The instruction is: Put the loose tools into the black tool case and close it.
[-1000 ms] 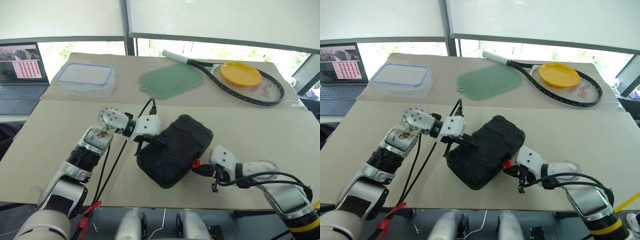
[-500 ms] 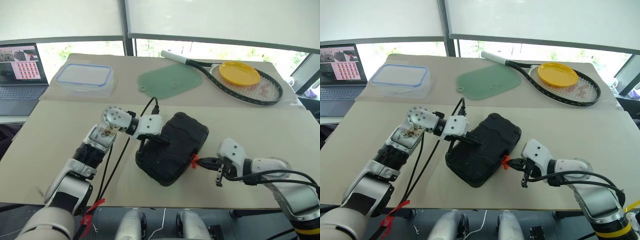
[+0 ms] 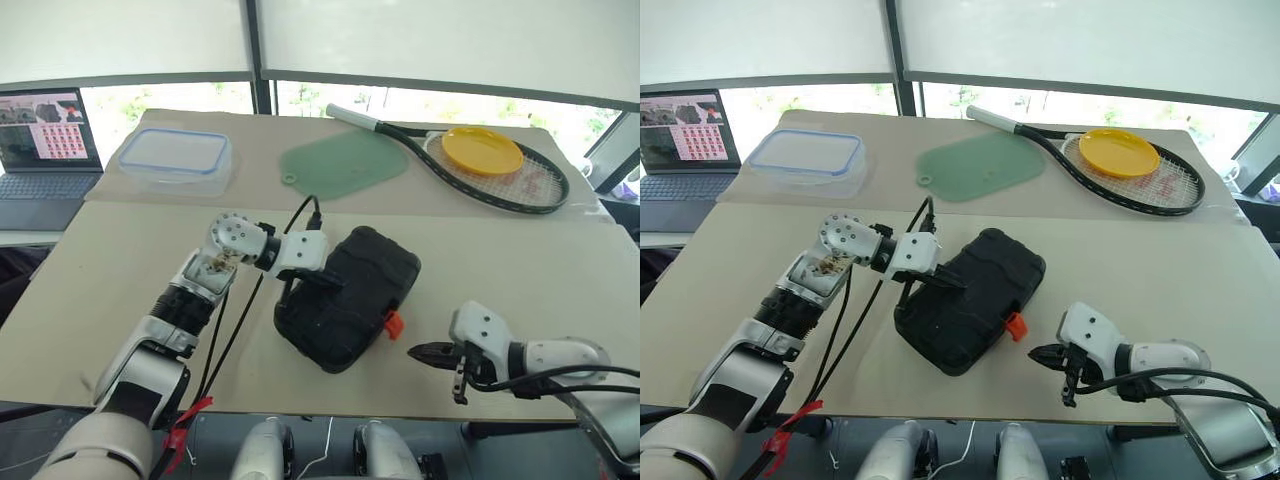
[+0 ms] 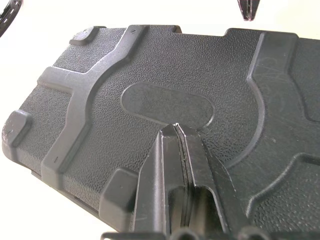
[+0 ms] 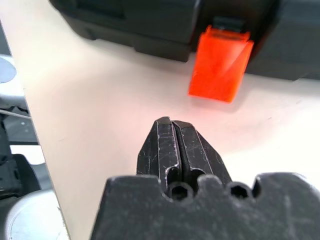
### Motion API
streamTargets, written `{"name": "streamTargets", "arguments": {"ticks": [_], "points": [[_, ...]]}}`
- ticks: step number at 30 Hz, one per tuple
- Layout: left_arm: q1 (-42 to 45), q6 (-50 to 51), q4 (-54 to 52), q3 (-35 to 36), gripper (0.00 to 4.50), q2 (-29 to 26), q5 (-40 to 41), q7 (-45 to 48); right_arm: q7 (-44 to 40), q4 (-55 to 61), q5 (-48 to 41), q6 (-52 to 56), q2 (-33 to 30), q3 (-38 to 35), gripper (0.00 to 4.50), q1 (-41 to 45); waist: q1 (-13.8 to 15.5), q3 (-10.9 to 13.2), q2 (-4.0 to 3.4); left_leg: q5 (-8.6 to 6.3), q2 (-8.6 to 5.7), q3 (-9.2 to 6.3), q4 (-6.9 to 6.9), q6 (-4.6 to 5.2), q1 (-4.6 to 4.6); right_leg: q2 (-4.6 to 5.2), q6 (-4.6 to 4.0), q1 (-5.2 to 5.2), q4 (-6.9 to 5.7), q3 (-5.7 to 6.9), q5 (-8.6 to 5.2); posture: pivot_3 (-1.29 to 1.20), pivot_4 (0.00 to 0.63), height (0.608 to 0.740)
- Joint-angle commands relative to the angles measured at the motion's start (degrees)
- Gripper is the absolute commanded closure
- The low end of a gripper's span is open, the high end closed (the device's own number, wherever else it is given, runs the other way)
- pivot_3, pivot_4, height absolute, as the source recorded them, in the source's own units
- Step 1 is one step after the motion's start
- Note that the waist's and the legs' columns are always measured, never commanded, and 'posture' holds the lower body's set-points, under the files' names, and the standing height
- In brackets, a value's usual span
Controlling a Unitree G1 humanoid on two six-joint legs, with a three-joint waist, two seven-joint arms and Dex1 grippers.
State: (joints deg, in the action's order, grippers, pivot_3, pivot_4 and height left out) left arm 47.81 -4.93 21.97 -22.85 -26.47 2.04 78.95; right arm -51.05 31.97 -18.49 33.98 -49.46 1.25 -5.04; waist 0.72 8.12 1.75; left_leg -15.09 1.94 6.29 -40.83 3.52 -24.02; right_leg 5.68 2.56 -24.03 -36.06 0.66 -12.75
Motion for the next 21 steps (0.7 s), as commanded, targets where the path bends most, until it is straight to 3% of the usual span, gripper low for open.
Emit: {"name": "streamTargets", "arguments": {"ticks": [1, 8, 15, 21], "points": [[-1.1, 0.4, 1.7, -2.9, 4.47, -0.6, -3.6, 1.0, 2.6, -3.7, 3.8, -3.0, 2.2, 3.1, 4.5, 3.0, 0.0, 0.0, 0.0, 0.0, 0.0, 0.0, 0.0, 0.0, 0.0, -0.01, 0.0, -0.01, 0.0, 0.0, 0.0, 0.0, 0.15, 0.738], [-0.4, 0.8, 1.5, -3.0, 4.47, -0.3, -3.4, 1.3, 5.3, -11.0, 7.1, -4.9, 7.7, 6.7, 4.5, 9.4, -0.2, -0.2, 0.17, 0.0, 0.0, 0.01, 0.0, -0.01, 0.03, -0.06, -0.01, 0.01, 0.01, 0.0, 0.0, 0.0, 0.15, 0.738], [-0.8, 1.3, 0.7, -2.8, 4.47, 0.1, -3.7, 1.2, 5.8, -7.3, 1.7, -2.9, 13.3, 3.3, 4.5, 11.2, -0.9, -0.2, 0.22, 0.04, 0.2, 0.03, 0.04, -0.07, 0.22, -0.22, -0.17, 0.11, 0.0, -0.06, 0.04, 0.0, 0.15, 0.738], [-0.8, 1.4, 0.7, -2.8, 4.47, 0.8, -3.9, 1.2, 5.6, -5.8, 3.1, -1.7, 13.1, 5.0, 4.5, 11.4, -0.6, -0.2, 0.11, 0.04, 0.17, 0.08, 0.06, -0.08, 0.18, -0.15, -0.14, 0.04, -0.03, -0.14, 0.03, 0.0, 0.15, 0.738]]}}
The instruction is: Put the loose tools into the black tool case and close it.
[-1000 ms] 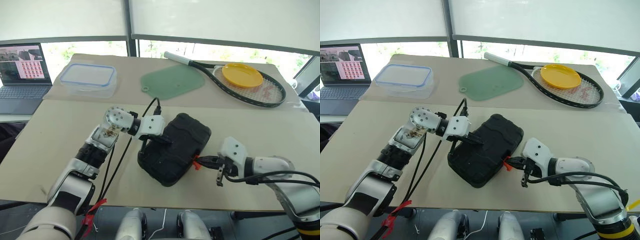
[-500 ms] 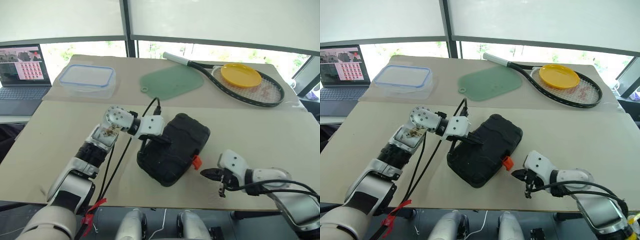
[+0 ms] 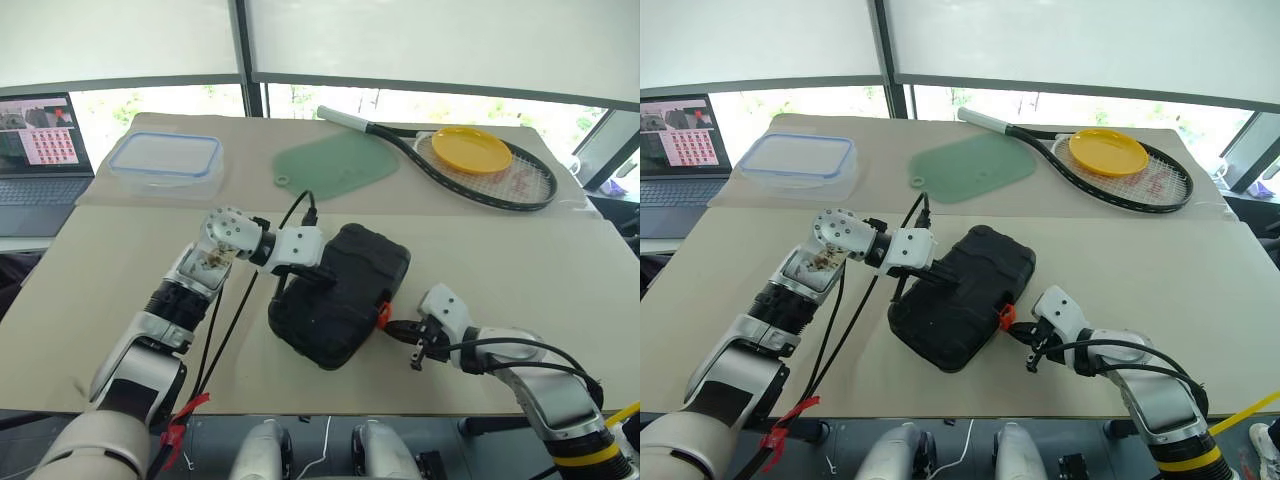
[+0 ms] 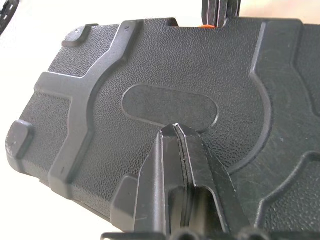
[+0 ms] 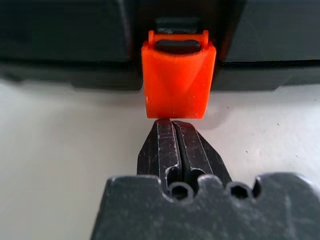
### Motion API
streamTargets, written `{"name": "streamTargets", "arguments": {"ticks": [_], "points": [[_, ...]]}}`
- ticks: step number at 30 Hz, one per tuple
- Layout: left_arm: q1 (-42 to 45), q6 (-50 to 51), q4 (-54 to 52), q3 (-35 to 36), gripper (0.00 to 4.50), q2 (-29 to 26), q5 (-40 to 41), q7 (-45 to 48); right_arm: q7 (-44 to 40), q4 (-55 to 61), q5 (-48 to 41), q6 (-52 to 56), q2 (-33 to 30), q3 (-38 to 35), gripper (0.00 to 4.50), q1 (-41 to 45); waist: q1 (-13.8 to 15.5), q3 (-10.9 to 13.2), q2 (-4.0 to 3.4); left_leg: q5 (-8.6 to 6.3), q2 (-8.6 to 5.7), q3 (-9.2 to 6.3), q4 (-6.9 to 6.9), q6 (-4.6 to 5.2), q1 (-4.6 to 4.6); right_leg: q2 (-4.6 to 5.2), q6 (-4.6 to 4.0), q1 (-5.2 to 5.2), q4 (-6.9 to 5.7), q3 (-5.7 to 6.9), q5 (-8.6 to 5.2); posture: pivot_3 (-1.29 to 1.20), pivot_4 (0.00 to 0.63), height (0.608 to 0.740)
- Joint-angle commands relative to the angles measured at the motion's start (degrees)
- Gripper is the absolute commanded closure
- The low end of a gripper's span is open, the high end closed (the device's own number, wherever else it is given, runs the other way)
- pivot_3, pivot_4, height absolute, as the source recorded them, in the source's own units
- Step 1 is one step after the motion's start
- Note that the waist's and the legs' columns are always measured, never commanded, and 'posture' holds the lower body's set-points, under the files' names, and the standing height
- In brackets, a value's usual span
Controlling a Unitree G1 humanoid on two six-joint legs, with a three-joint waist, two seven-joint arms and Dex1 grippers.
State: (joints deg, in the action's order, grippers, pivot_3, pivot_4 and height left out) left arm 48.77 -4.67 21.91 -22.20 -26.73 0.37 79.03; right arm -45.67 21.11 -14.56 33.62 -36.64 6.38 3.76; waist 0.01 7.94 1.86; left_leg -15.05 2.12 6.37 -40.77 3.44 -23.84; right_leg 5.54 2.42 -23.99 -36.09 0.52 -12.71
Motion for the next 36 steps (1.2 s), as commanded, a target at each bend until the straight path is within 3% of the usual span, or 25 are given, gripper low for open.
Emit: {"name": "streamTargets", "arguments": {"ticks": [1, 10, 15, 29, 36], "points": [[-1.7, 1.2, 0.8, -3.5, 4.47, 1.2, -2.2, 1.1, 0.3, 4.7, -0.7, -1.3, 0.5, 0.1, 4.5, 2.9, 0.1, 0.0, -0.03, 0.0, -0.01, 0.0, 0.0, 0.0, -0.01, 0.0, 0.0, 0.0, 0.01, 0.0, 0.0, 0.0, 0.15, 0.738], [-2.3, -3.4, 1.9, -4.7, 4.47, 0.9, -4.9, 0.3, -1.6, 6.1, -0.2, -0.5, -2.8, -0.3, 4.5, 2.8, 0.5, 0.0, -0.03, 0.0, -0.04, 0.01, 0.02, 0.0, -0.04, 0.01, 0.01, -0.04, 0.03, 0.01, 0.0, 0.0, 0.15, 0.738], [-1.4, -2.5, 1.8, -3.5, 4.47, 2.0, -4.3, -0.2, -3.5, 7.7, -1.0, -1.0, -6.8, -2.4, 4.5, -0.4, 1.1, 0.0, -0.03, -0.01, -0.06, -0.02, 0.01, 0.02, -0.04, 0.07, 0.03, 0.01, 0.06, 0.07, -0.01, 0.0, 0.15, 0.738], [-3.2, 0.1, -5.6, -4.0, 4.47, 2.9, -1.2, 2.8, -5.0, 9.9, -1.3, -1.2, -10.5, -3.6, 4.5, -5.1, 1.6, 0.0, -0.04, -0.11, -0.16, -0.02, 0.01, 0.19, -0.22, 0.22, 0.17, -0.03, 0.17, 0.13, -0.08, 0.0, 0.15, 0.738], [-3.9, -15.9, 2.5, -9.3, 4.47, -0.9, -11.0, 0.7, -3.2, 7.1, 0.6, -1.1, -8.3, -0.9, 4.5, -1.6, 1.3, -0.2, -0.36, -0.13, -0.19, -0.01, 0.01, 0.21, -0.13, 0.23, 0.18, 0.05, 0.22, 0.12, -0.08, 0.0, 0.15, 0.738]]}}
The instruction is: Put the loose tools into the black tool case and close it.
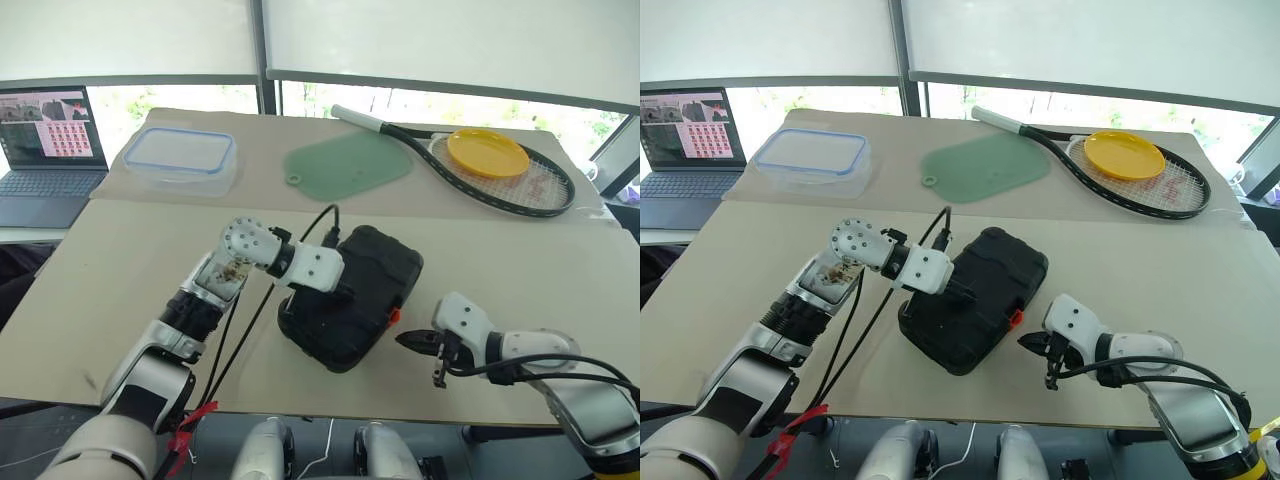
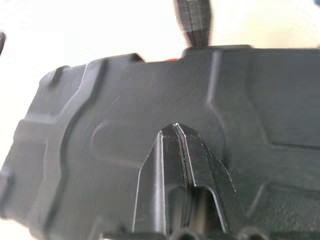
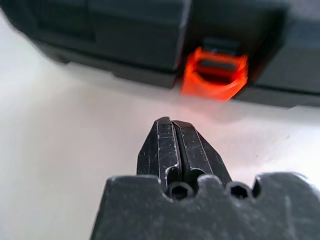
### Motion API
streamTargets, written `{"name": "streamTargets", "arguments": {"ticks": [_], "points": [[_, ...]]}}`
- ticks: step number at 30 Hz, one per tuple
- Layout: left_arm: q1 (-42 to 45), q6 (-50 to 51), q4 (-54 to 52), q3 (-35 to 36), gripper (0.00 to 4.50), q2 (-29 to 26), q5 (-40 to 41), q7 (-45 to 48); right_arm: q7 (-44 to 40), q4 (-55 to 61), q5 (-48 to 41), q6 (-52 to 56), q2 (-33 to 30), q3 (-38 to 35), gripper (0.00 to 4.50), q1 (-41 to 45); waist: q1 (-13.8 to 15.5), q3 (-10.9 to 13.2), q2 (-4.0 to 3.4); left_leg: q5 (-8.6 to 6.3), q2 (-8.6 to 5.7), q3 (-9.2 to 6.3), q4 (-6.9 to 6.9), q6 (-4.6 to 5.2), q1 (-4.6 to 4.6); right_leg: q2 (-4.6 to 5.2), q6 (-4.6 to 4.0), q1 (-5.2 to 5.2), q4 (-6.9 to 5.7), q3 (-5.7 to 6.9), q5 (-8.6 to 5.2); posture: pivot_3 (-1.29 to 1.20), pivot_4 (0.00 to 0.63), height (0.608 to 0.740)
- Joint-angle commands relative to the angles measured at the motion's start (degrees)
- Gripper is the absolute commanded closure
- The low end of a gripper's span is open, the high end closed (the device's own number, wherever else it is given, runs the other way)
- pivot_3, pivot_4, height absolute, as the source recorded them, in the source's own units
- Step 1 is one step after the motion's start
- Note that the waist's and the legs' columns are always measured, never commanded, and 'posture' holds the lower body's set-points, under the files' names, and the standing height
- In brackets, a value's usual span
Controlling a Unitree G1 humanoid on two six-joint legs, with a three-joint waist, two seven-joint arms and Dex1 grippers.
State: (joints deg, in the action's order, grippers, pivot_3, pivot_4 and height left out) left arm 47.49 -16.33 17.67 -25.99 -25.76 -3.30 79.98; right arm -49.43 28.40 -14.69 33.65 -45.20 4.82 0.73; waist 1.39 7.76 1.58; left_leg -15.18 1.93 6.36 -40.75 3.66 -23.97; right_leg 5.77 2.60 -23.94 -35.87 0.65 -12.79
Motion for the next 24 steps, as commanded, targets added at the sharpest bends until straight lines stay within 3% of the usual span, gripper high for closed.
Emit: {"name": "streamTargets", "arguments": {"ticks": [1, 6, 14, 24], "points": [[-2.4, -5.2, 7.9, -5.7, 4.47, -2.0, -7.9, -0.8, 0.6, -0.7, 1.2, -1.3, 0.3, 1.2, 4.5, 2.1, 0.0, -0.1, -0.16, 0.0, 0.0, 0.01, 0.01, 0.0, 0.06, 0.0, -0.01, 0.05, 0.0, -0.01, -0.01, 0.0, 0.15, 0.738], [-1.8, -5.9, 10.2, -5.6, 4.47, -1.3, -7.5, -1.6, 0.9, -3.0, 1.9, -1.0, 1.5, 2.5, 4.5, 6.0, -0.2, -0.2, -0.28, -0.03, 0.08, -0.02, 0.06, -0.02, 0.82, 0.02, -0.49, 0.79, 0.04, 0.05, -0.41, 0.0, 0.15, 0.738], [-1.9, -3.9, 9.7, -4.8, 4.47, -0.5, -6.1, -2.0, 1.3, -2.4, -3.3, 3.0, 4.4, -1.8, 4.5, 13.4, -0.7, -0.3, -0.36, -0.02, 0.09, -0.02, 0.06, -0.02, 0.83, 0.02, -0.5, 0.78, -0.03, 0.02, -0.38, 0.0, 0.15, 0.738], [-1.8, -3.7, 10.4, -4.1, 4.47, -0.2, -6.2, -2.5, -0.9, 1.0, -3.1, 4.0, -0.6, -3.0, 4.5, 9.2, -0.4, -0.3, -0.39, -0.04, 0.09, -0.04, 0.11, -0.01, 0.78, 0.06, -0.46, 0.73, 0.0, 0.06, -0.44, 0.0, 0.15, 0.738]]}}
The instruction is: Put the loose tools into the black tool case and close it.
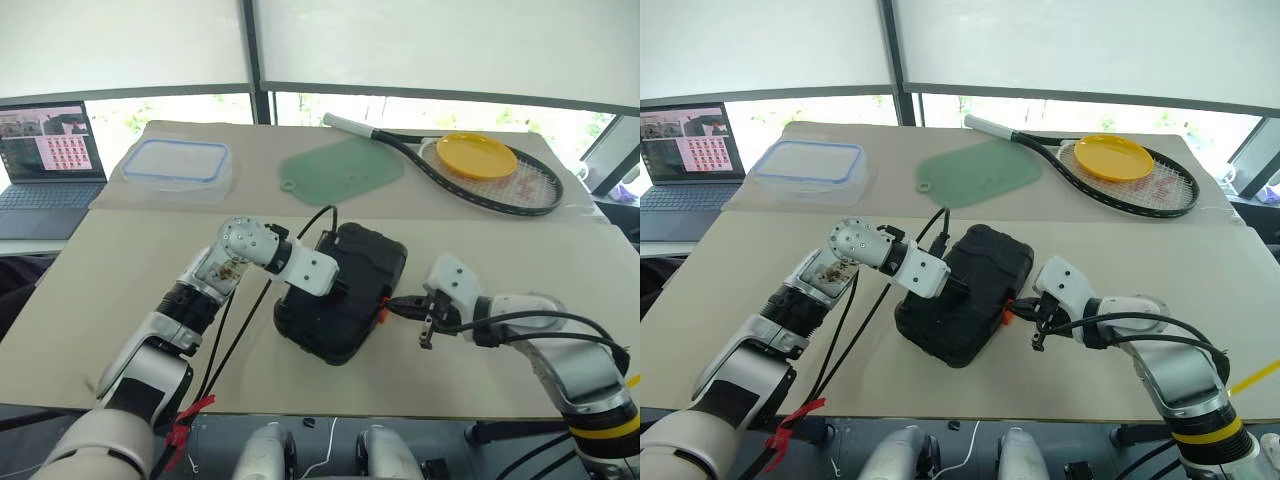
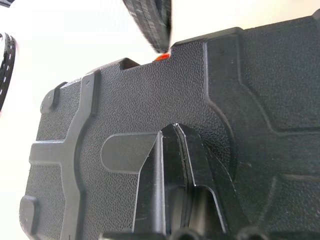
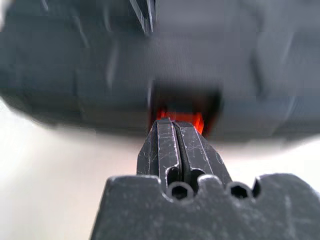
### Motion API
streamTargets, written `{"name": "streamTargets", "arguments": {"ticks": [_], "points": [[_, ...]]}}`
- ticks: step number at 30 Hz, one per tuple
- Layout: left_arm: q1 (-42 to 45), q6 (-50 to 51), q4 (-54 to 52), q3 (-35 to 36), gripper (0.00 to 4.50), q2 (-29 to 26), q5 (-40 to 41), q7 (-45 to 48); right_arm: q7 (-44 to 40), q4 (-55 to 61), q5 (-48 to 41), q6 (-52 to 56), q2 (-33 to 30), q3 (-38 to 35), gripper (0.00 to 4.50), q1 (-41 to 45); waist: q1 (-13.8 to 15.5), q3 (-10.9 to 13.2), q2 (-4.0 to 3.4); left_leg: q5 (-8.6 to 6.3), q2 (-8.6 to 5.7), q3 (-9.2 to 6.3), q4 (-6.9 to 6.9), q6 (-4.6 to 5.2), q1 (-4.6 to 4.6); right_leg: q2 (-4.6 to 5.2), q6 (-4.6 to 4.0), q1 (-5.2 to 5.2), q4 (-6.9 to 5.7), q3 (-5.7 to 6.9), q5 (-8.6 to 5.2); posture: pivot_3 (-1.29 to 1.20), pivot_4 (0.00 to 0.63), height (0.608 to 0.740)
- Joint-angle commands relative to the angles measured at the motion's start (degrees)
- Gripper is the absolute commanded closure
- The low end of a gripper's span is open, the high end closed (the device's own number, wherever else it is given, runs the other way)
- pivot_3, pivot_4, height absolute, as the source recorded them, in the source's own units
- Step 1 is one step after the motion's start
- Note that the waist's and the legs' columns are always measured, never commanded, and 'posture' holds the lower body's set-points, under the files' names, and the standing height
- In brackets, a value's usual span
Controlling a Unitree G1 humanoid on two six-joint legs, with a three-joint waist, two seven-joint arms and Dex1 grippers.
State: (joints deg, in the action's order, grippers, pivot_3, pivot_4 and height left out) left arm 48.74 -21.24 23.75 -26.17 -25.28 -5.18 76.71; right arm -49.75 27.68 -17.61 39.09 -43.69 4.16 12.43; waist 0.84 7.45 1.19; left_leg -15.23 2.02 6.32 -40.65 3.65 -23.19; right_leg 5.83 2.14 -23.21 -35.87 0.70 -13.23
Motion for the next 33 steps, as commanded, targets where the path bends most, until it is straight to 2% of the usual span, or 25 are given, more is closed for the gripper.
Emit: {"name": "streamTargets", "arguments": {"ticks": [1, 7, 11, 22, 29, 33], "points": [[-3.2, 1.3, 4.3, -3.8, 4.47, -0.5, -4.0, 0.8, -0.6, 1.8, -0.1, -1.6, -2.6, -2.5, 4.5, -3.5, 0.1, 0.0, 0.01, -0.03, -0.05, 0.0, 0.01, 0.04, -0.01, 0.07, 0.04, 0.01, 0.03, 0.01, -0.03, 0.0, 0.15, 0.738], [-2.8, 8.0, 1.6, -2.1, 4.47, 1.7, 0.1, 2.5, 0.3, 2.0, 1.0, -2.4, -4.2, -2.4, 4.5, -8.3, 0.0, 0.0, 0.0, -0.06, -0.09, 0.05, 0.03, 0.07, 0.0, 0.2, 0.06, 0.03, 0.03, 0.02, -0.05, 0.0, 0.15, 0.738], [-2.4, 4.4, 3.4, -3.5, 4.47, 1.7, -2.8, 1.8, 1.2, -0.7, 3.2, -4.1, -3.8, -0.6, 4.5, -9.1, 0.2, 0.0, 0.01, -0.09, -0.16, 0.03, 0.03, 0.13, -0.08, 0.25, 0.13, -0.01, 0.08, 0.03, -0.08, 0.0, 0.15, 0.738], [-2.4, 6.0, 2.5, -2.7, 4.47, 1.4, -2.2, 2.2, 3.9, -10.9, 8.1, -7.3, 4.3, 7.0, 4.5, -0.8, 0.1, 0.0, 0.01, -0.11, -0.17, 0.03, 0.03, 0.16, -0.09, 0.27, 0.13, 0.0, 0.11, 0.05, -0.09, 0.0, 0.15, 0.738], [-3.1, 6.4, 1.3, -2.6, 4.47, 0.8, -2.0, 2.4, 4.6, -8.5, 3.8, -8.6, 10.1, 3.1, 4.5, 0.7, -0.6, 0.0, 0.06, -0.11, -0.08, 0.04, 0.04, 0.15, -0.06, 0.24, 0.05, -0.02, 0.09, 0.07, -0.04, 0.0, 0.15, 0.738], [-2.9, 6.4, 1.7, -2.6, 4.47, 1.0, -2.1, 2.2, 4.2, -5.2, 0.5, -6.8, 11.3, 0.3, 4.5, 0.1, -0.9, 0.0, 0.07, -0.1, -0.08, 0.08, 0.17, 0.15, -0.08, 0.24, 0.05, -0.13, 0.07, 0.03, -0.03, 0.0, 0.15, 0.738]]}}
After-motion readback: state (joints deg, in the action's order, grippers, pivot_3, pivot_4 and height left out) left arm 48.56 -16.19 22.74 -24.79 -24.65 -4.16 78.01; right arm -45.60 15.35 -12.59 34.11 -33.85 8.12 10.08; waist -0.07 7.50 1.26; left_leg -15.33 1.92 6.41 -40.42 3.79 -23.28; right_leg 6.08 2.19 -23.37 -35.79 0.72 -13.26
